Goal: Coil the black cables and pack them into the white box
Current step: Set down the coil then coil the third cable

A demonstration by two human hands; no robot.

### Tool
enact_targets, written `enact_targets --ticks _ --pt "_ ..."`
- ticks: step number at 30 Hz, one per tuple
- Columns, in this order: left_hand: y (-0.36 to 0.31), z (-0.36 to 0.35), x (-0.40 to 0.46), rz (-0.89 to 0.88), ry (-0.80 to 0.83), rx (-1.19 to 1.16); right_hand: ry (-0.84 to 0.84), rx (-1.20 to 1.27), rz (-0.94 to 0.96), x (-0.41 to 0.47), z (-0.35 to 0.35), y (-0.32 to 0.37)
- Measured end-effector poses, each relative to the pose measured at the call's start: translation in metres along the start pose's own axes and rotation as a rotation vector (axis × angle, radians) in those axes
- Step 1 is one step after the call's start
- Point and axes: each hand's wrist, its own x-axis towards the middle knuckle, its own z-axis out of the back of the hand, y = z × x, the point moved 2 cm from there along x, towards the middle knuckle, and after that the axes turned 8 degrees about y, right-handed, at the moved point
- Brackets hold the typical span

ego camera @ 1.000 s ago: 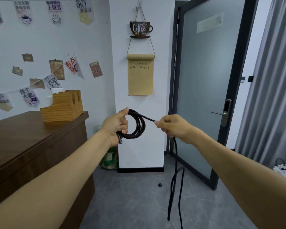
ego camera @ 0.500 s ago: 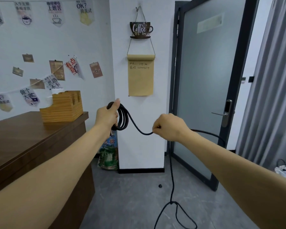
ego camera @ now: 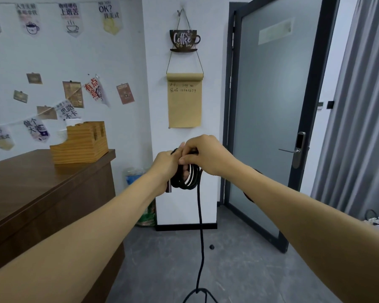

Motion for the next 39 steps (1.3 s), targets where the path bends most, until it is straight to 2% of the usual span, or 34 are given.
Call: enact_targets --ticks 3,7,10,14,17,24,32,39 --pt "0.001 -0.006 -0.004 0.055 0.103 -0.081 -0.04 0.072 -0.046 -0.001 0.004 -0.007" --pt "0.003 -0.007 -0.004 0.129 0.268 -0.081 0.008 0.11 -0.108 -0.004 0.008 -0.021" --pt "0.005 -0.002 -0.003 0.192 0.289 -0.107 0.071 0.1 -0.132 -0.006 0.01 -0.035" --pt "0.007 0.009 -0.002 0.174 0.223 -0.056 0.167 -0.039 -0.189 -0.014 0.013 -0.054" --pt "0.008 0.016 0.0 0.179 0.092 -0.056 0.257 -0.083 -0.25 -0.022 0.011 -0.072" --pt "0.009 0.025 0.009 0.133 -0.243 -0.02 0.36 0.185 -0.389 -0.038 0.01 -0.081" --pt "0.013 0.034 0.013 0.161 -0.412 0.041 0.015 0.443 -0.444 -0.048 0.024 -0.097" --pt "0.008 0.056 0.006 0.163 -0.558 -0.009 -0.208 0.425 -0.516 -0.065 0.039 -0.121"
